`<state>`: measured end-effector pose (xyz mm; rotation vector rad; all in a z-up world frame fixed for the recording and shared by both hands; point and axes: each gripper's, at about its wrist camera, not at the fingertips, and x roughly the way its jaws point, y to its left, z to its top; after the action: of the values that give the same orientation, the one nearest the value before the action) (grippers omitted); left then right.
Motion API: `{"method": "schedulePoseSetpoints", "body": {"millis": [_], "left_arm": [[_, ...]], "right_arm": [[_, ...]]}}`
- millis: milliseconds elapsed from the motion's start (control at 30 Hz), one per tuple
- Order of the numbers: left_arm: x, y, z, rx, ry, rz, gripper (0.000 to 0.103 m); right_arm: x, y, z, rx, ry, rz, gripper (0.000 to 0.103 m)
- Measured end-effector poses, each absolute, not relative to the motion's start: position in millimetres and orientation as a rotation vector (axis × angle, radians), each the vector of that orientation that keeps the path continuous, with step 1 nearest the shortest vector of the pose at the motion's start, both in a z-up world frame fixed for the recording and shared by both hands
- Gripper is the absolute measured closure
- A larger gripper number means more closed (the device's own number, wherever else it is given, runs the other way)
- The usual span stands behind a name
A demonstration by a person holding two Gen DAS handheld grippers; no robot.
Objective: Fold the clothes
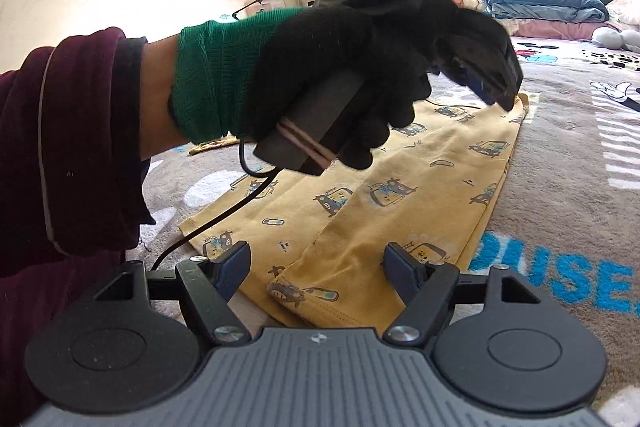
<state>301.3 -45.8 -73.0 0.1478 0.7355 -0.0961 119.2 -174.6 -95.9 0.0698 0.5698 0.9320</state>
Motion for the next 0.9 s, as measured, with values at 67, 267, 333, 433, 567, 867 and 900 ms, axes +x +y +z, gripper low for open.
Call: {"method": "schedulePoseSetpoints", "body": {"millis": [67,267,333,433,567,867,900], "left_arm": [[288.1,-38.2,-61.8,0.120,0.691,-0.101,0.090],[257.1,-38.3,-50.3,0.118,0.638,-0.180,0.090],[266.2,-38.6,-67.4,0.134,0.719,-0.167,0.090],[267.8,-25.3,-76.8,0.054,0.727,-0.157,0.083],[232.0,-20.2,-61.5,0.000,0.659,-0.196,0.083],[133.3,7.7,-79.9,-0.074,0.617,-0.125,0.055],[124.8,15.2,-81.2,-0.100,0.611,-0.115,0.052]], "right_arm": [[116.5,-175.5,-94.1,0.068,0.561,0.937,0.030],[109.5,-183.1,-91.8,0.072,0.539,0.937,0.030],[109.2,-184.3,-92.6,0.078,0.545,0.935,0.030],[111.5,-184.0,-96.1,0.087,0.576,0.938,0.029],[106.2,-179.4,-99.1,0.075,0.585,0.958,0.026],[88.5,-175.1,-97.4,0.062,0.561,0.965,0.024],[84.5,-174.2,-96.9,0.053,0.559,0.962,0.024]]}}
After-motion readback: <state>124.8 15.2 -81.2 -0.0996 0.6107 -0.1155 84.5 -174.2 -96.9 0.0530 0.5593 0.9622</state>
